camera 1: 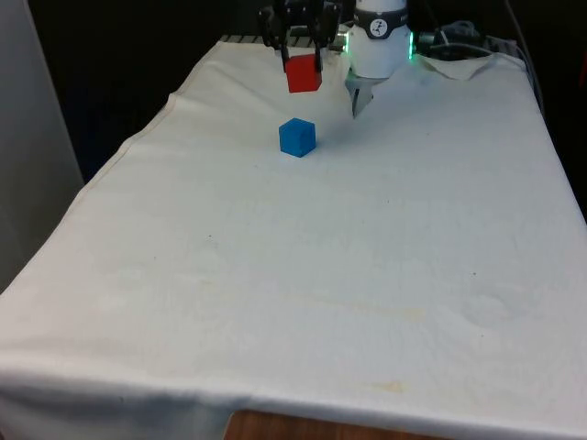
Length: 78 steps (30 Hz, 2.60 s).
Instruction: Stack the two cubes.
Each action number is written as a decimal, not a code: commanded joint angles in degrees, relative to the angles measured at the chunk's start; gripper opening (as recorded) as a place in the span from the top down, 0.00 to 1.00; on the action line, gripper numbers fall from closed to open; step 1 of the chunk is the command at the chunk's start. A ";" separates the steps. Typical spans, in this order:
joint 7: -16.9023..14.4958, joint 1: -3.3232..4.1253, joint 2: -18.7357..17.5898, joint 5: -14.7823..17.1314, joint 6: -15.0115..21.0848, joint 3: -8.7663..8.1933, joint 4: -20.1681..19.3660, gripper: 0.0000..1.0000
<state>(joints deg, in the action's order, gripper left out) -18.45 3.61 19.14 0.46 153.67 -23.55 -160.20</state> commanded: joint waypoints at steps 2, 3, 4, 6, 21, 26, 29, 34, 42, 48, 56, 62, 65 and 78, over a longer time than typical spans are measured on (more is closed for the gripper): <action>-0.86 -0.69 0.17 -0.80 0.46 -0.40 -0.80 0.99; -0.97 -0.11 0.06 0.00 0.11 -0.57 -0.46 0.99; -1.15 -0.74 0.17 -0.80 0.46 -0.52 -0.97 0.99; -1.60 -0.86 0.00 -0.92 0.57 -0.69 -1.15 0.99; -2.75 -0.52 -2.75 -1.38 0.69 -1.26 -1.55 0.99; -2.01 -1.09 -4.58 -2.69 1.60 -0.80 -1.38 0.99; -2.01 -1.03 -5.67 -2.81 1.89 -0.86 -1.32 0.99; -2.01 -0.97 -7.05 -2.75 2.18 -0.86 -0.92 0.99; -1.38 -1.03 -9.22 -2.69 2.01 -1.15 0.63 0.99; -1.26 -0.69 -9.40 -2.41 2.01 -1.09 0.69 0.99; -1.72 -0.63 -9.63 -2.23 2.12 -1.32 0.63 0.99; -1.38 -1.03 -10.66 -3.15 2.64 -1.26 0.86 0.99; -1.20 -1.15 -11.40 -3.78 2.86 -1.32 1.09 0.99; 0.69 -1.20 -14.55 -5.39 6.42 -1.60 1.03 0.99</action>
<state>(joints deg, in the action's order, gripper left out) -19.37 3.09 5.56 -2.86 159.11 -25.44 -159.51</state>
